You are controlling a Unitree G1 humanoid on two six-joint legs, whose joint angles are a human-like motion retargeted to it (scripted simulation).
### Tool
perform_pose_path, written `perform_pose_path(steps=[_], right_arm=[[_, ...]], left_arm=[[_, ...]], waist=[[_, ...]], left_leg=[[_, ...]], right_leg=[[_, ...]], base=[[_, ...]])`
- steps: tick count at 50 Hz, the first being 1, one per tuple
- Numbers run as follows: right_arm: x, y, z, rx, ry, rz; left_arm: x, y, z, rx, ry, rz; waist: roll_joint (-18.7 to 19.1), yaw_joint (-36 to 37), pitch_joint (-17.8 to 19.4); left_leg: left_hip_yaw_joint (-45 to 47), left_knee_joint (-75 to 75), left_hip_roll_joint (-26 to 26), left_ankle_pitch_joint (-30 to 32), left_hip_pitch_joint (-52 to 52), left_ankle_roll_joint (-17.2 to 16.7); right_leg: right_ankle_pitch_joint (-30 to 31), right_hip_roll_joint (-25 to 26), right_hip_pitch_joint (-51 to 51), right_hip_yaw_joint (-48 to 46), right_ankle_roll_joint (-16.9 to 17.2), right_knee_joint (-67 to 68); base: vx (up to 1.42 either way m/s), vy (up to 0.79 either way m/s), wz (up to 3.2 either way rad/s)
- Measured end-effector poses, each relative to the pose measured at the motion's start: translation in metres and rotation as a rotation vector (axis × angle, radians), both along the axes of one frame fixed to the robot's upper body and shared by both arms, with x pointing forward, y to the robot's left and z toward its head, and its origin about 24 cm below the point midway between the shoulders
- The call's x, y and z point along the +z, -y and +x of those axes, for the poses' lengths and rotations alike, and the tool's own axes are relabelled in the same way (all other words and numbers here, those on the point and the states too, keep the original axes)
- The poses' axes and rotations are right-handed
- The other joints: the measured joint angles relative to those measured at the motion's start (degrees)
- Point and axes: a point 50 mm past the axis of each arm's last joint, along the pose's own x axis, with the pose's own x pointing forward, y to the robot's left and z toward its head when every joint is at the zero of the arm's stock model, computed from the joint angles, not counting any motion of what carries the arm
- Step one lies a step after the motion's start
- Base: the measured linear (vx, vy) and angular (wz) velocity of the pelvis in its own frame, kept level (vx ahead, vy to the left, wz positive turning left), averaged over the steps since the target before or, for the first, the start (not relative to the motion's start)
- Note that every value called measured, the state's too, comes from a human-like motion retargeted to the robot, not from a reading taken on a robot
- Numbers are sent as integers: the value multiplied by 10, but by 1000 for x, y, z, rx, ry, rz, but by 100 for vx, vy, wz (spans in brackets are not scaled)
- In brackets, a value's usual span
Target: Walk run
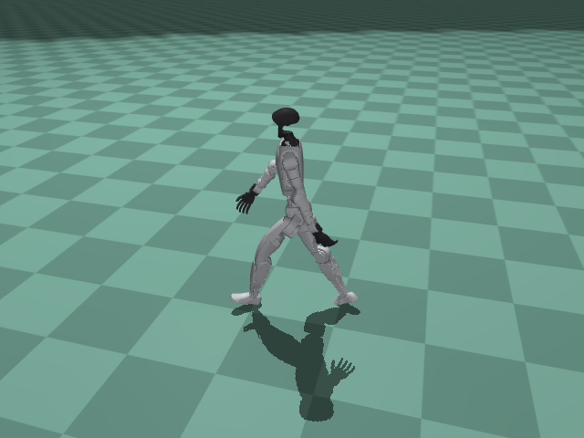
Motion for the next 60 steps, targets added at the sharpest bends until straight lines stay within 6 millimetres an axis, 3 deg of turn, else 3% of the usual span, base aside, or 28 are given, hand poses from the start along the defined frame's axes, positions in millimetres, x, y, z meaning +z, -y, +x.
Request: perform_pose_path(steps=[2, 3, 5, 7, 11, 15, 18, 20, 22, 25, 27, 28, 30, 31, 32, 35, 38, 40, 45, 46, 48, 50, 52, 53, 55, 57, 58, 60], right_arm=[[-12, -4, -18, 13, -17, -20], [-18, -10, -26, 34, -48, -30], [-31, -22, -46, 79, -163, -43], [-47, -23, -76, 86, -324, -63], [-69, -11, -142, 32, -527, -123], [-80, 2, -223, -20, -733, -195], [-79, 3, -277, 69, -877, -150], [-74, 3, -313, 129, -1008, -71], [-65, 6, -346, 147, -1143, 20], [-54, 4, -379, 76, -1273, 65], [-51, 1, -387, 27, -1310, 50], [-51, -1, -389, 0, -1314, 56], [-53, -5, -384, -53, -1294, 104], [-56, -5, -375, -65, -1266, 127], [-59, -6, -363, -76, -1234, 141], [-73, -4, -312, -107, -1080, 106], [-82, -3, -242, -122, -820, 35], [-78, 2, -192, -103, -623, 3], [-41, 12, -76, -73, -240, -12], [-30, 11, -56, -66, -179, 4], [-8, 11, -24, -36, -71, 43], [9, 11, -6, 9, 26, 65], [15, 11, -3, 24, 91, 56], [13, 10, -7, 18, 96, 44], [-2, 11, -28, 3, 41, 22], [-22, -4, -55, 28, -72, 22], [-33, -10, -72, 46, -149, 26], [-51, -13, -107, 80, -301, 28]], left_arm=[[-1, 6, -2, 108, 18, 40], [-3, 10, 4, 165, 41, 56], [-8, 7, 24, 249, 89, 91], [-14, 3, 56, 259, 149, 135], [-18, -17, 153, 25, 427, 209], [3, -27, 258, -289, 767, 165], [34, -35, 324, -296, 976, 215], [54, -36, 355, -222, 1077, 241], [70, -31, 379, -150, 1178, 219], [82, -15, 398, -94, 1317, 138], [77, -18, 388, -73, 1355, 126], [69, -22, 375, -72, 1345, 126], [49, -22, 345, -86, 1279, 123], [39, -22, 328, -91, 1224, 132], [28, -21, 311, -95, 1160, 141], [-1, -18, 252, -100, 897, 164], [-19, -12, 184, -95, 650, 154], [-23, -5, 138, -63, 504, 159], [-13, 14, 31, 96, 133, 126], [-8, 15, 15, 123, 60, 95], [3, 15, -12, 156, -76, 29], [12, 12, -32, 147, -174, -14], [17, 6, -40, 107, -206, -12], [18, 5, -42, 88, -207, 0], [18, 2, -42, 68, -195, 32], [10, 8, -27, 105, -125, 43], [5, 8, -16, 126, -85, 41], [-4, 1, 20, 158, 16, 55]], waist=[[27, 9, -9], [37, -1, -4], [73, -27, 5], [88, -41, 14], [17, -105, 30], [13, -174, 29], [14, -221, 28], [20, -260, 18], [21, -278, -2], [17, -268, -35], [-6, -275, -45], [-16, -286, -48], [-40, -283, -56], [-65, -271, -54], [-90, -261, -50], [-153, -235, -34], [-103, -193, -11], [-67, -156, 2], [-27, -67, 25], [-22, -48, 29], [-16, -26, 27], [-20, -8, 15], [-10, -4, 4], [-4, -8, -3], [16, 3, -15], [39, -14, -17], [60, -30, -14], [90, -50, 1]], left_leg=[[-123, 62, 18, 56, -4, -15], [-155, 102, 21, 55, -3, -5], [-173, 171, 60, -14, 32, 3], [-118, 179, 94, -58, 95, 11], [-70, 3, -53, -28, 248, 19], [-95, -108, -113, -13, 363, 7], [-122, -138, -126, -26, 425, 2], [-169, -149, -131, -36, 458, 3], [-188, -149, -128, -40, 483, -7], [-217, -124, -133, 10, 505, -40], [-197, -97, -158, 125, 534, -45], [-165, -72, -164, 209, 546, -35], [-28, 9, -137, 331, 557, 5], [26, 55, -139, 342, 559, 28], [70, 100, -143, 335, 555, 49], [135, 227, -132, 213, 489, 101], [73, 321, -56, 139, 325, 38], [44, 295, -36, 106, 245, 8], [70, 75, -4, 54, 110, -19], [40, 35, -7, 48, 79, -29], [-24, -22, -8, 41, 14, -41], [-65, -36, -15, 31, -31, -16], [-80, 10, -10, 29, -32, -10], [-29, 40, 5, 32, -14, 4], [-122, 85, 21, 76, -8, -22], [-160, 140, 36, 20, 21, -10], [-164, 152, 53, -10, 50, -8], [-149, 159, 89, -52, 108, -12]], right_leg=[[148, 7, 1, -20, -37, 88], [209, -7, -11, -48, -45, 164], [229, -42, -32, -151, -115, 325], [143, -66, -99, -162, -131, 443], [40, -154, -323, -110, -72, 564], [-34, -188, -438, -145, -55, 409], [-99, -187, -502, -148, -60, 213], [-115, -173, -545, -119, -57, 102], [-122, -188, -596, -79, -37, 78], [-156, -232, -618, -119, -64, 179], [-76, -239, -610, -98, -89, 206], [-64, -246, -608, -52, -81, 239], [-85, -263, -575, -3, -79, 275], [-107, -271, -551, 15, -76, 278], [-127, -284, -527, 27, -73, 280], [-159, -331, -445, 13, -64, 264], [-141, -215, -314, -54, -66, 148], [-123, -138, -236, -89, -65, 62], [-122, -40, -103, -71, -37, -45], [-123, -32, -83, -56, -28, -53], [-126, -22, -54, -36, -14, -60], [-117, -27, -34, -10, 5, -51], [-76, -21, -10, 5, 24, -31], [-45, -15, 1, 2, 25, -17], [73, 0, 17, -1, -6, 34], [210, -20, -9, -46, -45, 159], [238, -32, -19, -99, -84, 240], [166, -68, -57, -163, -138, 399]], base=[[195, 3, -55], [139, -1, -33], [137, 1, -8], [134, 4, -2], [107, -3, 101], [129, -21, 156], [133, -43, 140], [121, -51, 172], [134, -61, 133], [128, -63, 41], [160, -79, -5], [138, -55, -1], [132, -47, -34], [118, -47, -80], [118, -52, -87], [120, -53, -46], [113, -49, -57], [91, -39, -108], [113, -23, -131], [124, -13, -153], [85, -8, -109], [78, 0, -73], [248, 10, -20], [182, 7, 5], [139, 5, -21], [168, 5, -9], [145, 3, 17], [138, 1, 13]])
